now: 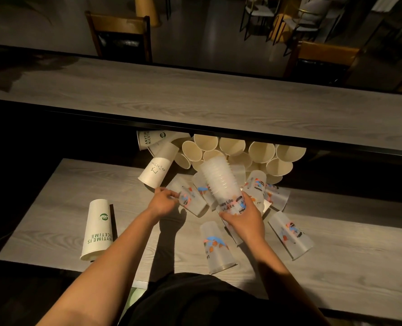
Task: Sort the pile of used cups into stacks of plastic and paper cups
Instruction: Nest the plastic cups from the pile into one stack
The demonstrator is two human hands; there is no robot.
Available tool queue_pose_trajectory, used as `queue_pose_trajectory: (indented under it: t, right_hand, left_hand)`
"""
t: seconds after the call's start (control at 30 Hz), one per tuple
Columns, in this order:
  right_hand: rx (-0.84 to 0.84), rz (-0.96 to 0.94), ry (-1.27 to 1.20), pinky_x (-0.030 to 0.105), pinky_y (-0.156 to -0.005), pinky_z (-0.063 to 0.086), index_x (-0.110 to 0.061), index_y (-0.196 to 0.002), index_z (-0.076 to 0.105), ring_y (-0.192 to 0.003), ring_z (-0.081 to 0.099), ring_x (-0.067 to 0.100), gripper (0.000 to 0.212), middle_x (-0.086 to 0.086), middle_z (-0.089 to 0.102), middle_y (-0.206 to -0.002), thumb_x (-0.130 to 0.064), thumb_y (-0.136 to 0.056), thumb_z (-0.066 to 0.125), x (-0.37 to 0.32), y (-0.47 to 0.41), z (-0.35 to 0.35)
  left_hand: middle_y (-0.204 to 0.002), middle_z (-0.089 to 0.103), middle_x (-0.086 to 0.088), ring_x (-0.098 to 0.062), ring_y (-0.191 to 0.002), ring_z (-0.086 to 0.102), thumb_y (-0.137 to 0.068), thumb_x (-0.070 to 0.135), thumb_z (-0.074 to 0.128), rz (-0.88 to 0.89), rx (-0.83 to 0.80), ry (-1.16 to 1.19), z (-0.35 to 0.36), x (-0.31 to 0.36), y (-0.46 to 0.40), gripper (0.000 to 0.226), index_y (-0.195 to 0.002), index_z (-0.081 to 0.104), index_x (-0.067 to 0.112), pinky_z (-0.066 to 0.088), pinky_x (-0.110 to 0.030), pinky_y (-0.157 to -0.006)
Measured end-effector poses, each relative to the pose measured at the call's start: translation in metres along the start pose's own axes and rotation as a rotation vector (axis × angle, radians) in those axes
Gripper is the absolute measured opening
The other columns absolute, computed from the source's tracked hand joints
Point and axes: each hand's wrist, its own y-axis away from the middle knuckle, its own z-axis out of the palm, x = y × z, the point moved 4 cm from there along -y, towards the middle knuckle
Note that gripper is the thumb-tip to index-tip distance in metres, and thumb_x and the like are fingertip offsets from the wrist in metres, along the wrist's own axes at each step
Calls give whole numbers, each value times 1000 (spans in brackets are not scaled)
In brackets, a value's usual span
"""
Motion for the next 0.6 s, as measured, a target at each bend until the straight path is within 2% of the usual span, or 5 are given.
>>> queue_pose_trajectory:
  t: [0.1, 0.2, 0.37, 0.5, 0.6]
  right_hand:
    - [11, 2, 25, 21, -60, 41, -45, -122, 47, -81, 56, -6, 70, -25, 58, -92, -42, -65, 87, 2, 0, -1]
    - [29, 14, 28, 21, -60, 39, -38, -133, 49, -79, 52, -7, 77, -28, 54, -90, -40, -66, 88, 5, 1, -2]
    - [32, 34, 46, 30, -68, 42, -30, -143, 47, -84, 54, 8, 86, -20, 51, -94, -39, -68, 87, 9, 0, -3]
    - [-8, 24, 24, 27, -67, 42, -34, -144, 45, -84, 55, 4, 90, -23, 55, -96, -40, -65, 88, 8, 2, -2]
    - [-32, 4, -1, 19, -63, 40, -45, -131, 47, -82, 55, -6, 81, -28, 56, -94, -42, -62, 88, 5, 5, -3]
  left_hand:
    - [-102, 58, 11, -7, -88, 61, -92, 17, 69, 44, -80, -5, 4, -3, 8, 6, -87, 70, 16, 53, -18, -69]
    - [-110, 60, 4, -16, -100, 61, -91, 19, 72, 56, -30, 29, 3, -10, 14, 8, -97, 69, 15, 51, -28, -83]
    - [-102, 68, -3, -19, -94, 70, -89, 11, 74, 58, 20, 110, -1, -11, 20, 18, -102, 62, 16, 58, -24, -67]
    - [-101, 68, -6, -19, -97, 70, -91, 11, 72, 24, -34, 116, 7, -9, 24, 31, -118, 58, 18, 63, -37, -80]
    - [-109, 69, -3, -21, -103, 69, -96, 15, 66, 47, 79, 121, 5, -5, 25, 28, -123, 61, 18, 61, -31, -77]
